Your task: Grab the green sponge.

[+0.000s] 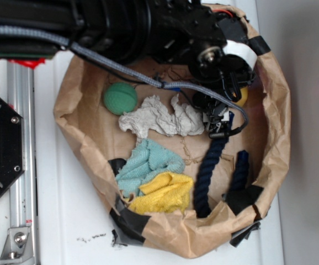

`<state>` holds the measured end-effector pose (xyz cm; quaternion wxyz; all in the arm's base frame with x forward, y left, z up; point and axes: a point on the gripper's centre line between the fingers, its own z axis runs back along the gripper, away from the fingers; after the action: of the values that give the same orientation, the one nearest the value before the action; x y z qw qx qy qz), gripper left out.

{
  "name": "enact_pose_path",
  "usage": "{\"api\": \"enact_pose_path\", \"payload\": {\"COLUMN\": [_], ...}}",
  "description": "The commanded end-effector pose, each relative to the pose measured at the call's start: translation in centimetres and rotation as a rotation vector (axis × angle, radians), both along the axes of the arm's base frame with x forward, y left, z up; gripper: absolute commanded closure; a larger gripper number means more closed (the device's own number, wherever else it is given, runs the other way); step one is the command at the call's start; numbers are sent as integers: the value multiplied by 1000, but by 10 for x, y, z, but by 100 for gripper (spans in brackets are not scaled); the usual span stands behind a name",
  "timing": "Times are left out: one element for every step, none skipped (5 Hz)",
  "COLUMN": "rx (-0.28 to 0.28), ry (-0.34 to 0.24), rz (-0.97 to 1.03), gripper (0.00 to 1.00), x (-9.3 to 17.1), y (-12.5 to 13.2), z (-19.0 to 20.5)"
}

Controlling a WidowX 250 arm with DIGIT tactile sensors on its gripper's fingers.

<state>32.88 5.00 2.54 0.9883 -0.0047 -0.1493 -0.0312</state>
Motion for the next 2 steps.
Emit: {"api": "enact_pose_path", "payload": {"rx": [24, 18], "ry": [-51, -67], "rz": [-23, -17], "gripper": [100, 100], "x": [6, -1], "y": [5, 2], "z": [19, 32]}}
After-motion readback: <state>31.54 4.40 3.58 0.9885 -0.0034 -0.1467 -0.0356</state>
